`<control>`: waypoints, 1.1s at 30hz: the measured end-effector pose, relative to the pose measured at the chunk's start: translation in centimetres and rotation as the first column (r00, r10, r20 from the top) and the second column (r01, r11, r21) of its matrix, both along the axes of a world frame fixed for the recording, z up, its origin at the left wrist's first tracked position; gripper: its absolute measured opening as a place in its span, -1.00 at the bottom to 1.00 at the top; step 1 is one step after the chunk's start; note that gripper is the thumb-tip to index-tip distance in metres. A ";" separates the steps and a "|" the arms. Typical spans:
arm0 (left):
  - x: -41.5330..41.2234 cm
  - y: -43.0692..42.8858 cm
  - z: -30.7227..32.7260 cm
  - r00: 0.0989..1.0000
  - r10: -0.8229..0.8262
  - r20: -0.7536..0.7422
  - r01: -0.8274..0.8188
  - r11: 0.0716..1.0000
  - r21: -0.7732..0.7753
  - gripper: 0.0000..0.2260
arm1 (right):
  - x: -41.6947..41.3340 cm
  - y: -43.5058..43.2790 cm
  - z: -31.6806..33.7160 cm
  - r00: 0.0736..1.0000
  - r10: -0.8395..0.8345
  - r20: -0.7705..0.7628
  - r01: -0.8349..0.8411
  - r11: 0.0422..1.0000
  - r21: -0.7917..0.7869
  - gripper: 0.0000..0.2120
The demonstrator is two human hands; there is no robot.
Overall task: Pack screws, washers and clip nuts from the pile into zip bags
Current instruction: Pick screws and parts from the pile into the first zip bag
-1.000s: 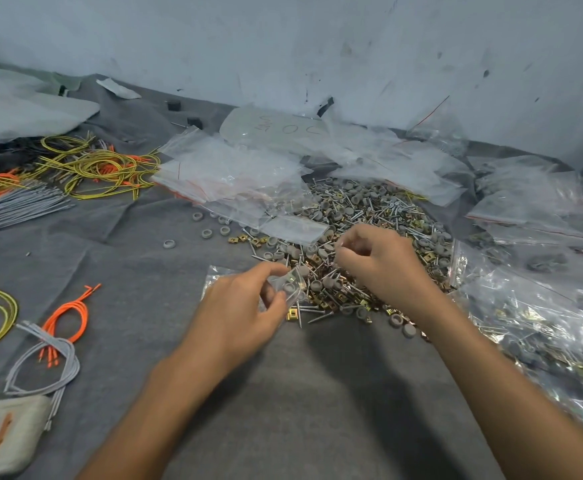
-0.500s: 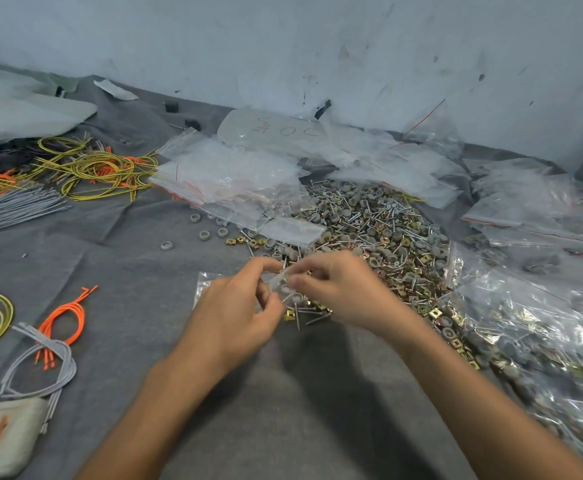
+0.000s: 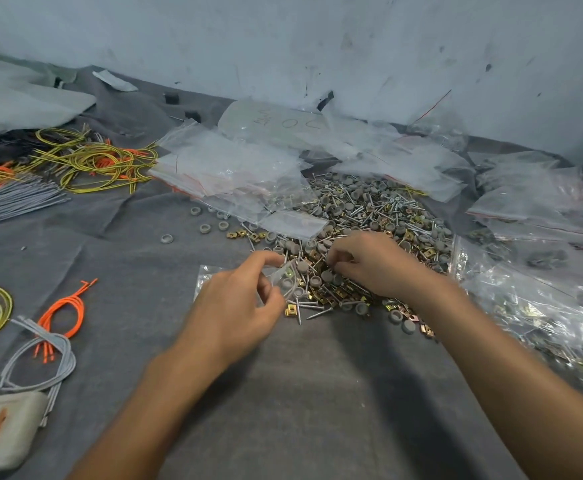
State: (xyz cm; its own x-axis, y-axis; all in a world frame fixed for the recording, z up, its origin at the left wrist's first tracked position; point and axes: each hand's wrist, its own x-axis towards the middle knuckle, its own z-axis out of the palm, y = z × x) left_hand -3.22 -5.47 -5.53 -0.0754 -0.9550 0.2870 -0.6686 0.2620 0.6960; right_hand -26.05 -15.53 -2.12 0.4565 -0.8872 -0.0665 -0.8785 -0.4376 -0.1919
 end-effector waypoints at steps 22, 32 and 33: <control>-0.2 0.3 -0.1 1.000 0.010 -0.026 -0.010 1.000 0.019 -0.72 | 4.0 5.8 2.6 0.954 0.249 0.169 -0.238 0.968 -0.080 -0.93; 0.0 0.5 0.4 0.999 0.010 -0.039 -0.009 1.000 0.027 -0.69 | 0.8 3.0 2.6 0.951 -0.043 0.305 0.056 0.998 -0.034 -0.83; 0.0 0.5 0.4 0.999 0.010 -0.033 -0.009 1.000 0.027 -0.67 | 0.1 2.6 2.6 0.973 -0.069 0.221 0.074 0.997 -0.018 -0.84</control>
State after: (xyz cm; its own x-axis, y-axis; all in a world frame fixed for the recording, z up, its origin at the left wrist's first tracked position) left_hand -3.22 -5.01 -5.15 -0.0575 -0.9630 0.2633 -0.6473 0.2367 0.7245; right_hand -25.92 -12.97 0.45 0.3926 -0.9182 0.0521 -0.8450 -0.3825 -0.3737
